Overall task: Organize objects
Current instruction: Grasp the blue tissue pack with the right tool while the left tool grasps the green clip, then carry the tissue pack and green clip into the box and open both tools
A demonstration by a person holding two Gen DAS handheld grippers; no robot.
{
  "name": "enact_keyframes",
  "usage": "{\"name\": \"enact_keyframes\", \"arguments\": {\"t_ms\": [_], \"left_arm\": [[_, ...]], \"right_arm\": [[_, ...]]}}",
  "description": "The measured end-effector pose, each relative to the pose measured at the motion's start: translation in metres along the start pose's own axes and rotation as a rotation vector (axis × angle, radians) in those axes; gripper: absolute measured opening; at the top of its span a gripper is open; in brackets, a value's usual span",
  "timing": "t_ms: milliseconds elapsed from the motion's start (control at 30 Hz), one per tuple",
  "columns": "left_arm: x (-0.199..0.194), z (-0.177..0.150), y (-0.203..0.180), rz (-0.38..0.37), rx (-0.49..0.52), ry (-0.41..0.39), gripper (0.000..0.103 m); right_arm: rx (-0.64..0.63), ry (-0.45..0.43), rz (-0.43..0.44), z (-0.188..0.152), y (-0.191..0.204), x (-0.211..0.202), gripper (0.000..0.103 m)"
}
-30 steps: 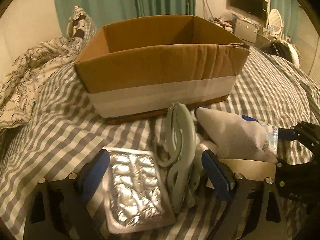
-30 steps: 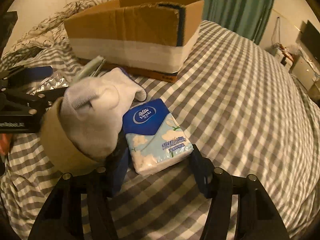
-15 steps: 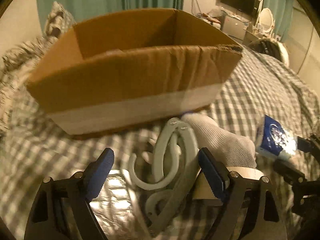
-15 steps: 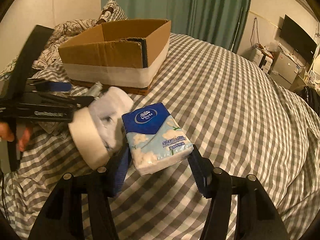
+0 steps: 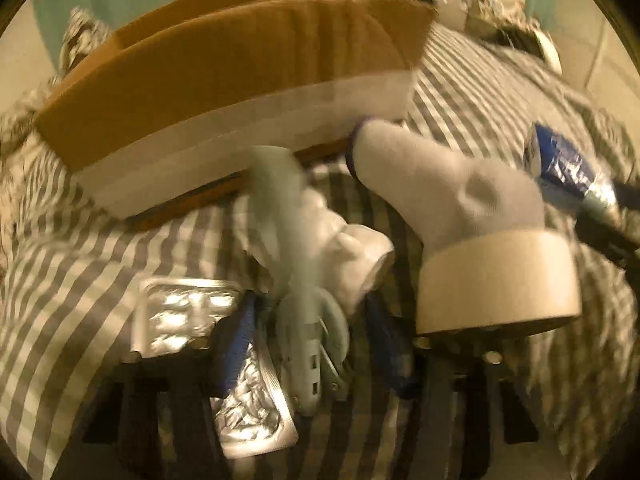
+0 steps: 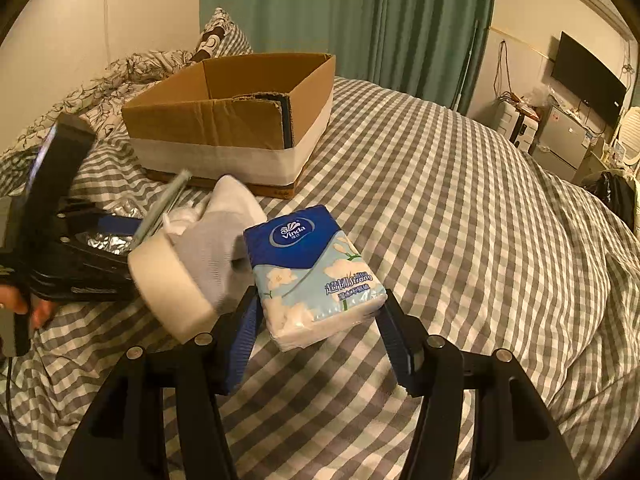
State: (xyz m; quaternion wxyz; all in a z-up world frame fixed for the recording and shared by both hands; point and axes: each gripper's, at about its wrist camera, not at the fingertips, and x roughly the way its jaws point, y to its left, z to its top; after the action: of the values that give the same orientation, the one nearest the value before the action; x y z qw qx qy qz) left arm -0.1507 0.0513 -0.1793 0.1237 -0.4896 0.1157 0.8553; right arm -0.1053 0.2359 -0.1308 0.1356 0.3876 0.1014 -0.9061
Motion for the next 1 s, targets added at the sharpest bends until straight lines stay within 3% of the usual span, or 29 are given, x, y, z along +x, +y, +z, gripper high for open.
{"name": "enact_keyframes", "arguments": {"t_ms": [67,200,333,567,1000], "left_arm": [[0.002,-0.004,-0.003,0.028,0.012,0.001,0.030],[-0.013,-0.009,0.008,-0.005,-0.056,-0.020,0.018],[-0.038,-0.011,0.012,-0.038,-0.096,-0.073,0.017],[-0.089,-0.012,0.018,-0.062,-0.067,-0.163,0.014],[-0.165,-0.006,0.018,-0.048,-0.051,-0.280,0.014]], "right_arm": [[0.000,0.007,-0.006,-0.002,0.000,0.001,0.057],[0.005,0.006,-0.006,-0.002,0.000,0.001,0.057],[0.002,-0.002,-0.007,-0.001,0.002,-0.002,0.057],[0.021,-0.027,-0.018,-0.001,0.007,-0.020,0.057],[0.020,-0.132,-0.046,0.013,0.025,-0.089,0.057]]}}
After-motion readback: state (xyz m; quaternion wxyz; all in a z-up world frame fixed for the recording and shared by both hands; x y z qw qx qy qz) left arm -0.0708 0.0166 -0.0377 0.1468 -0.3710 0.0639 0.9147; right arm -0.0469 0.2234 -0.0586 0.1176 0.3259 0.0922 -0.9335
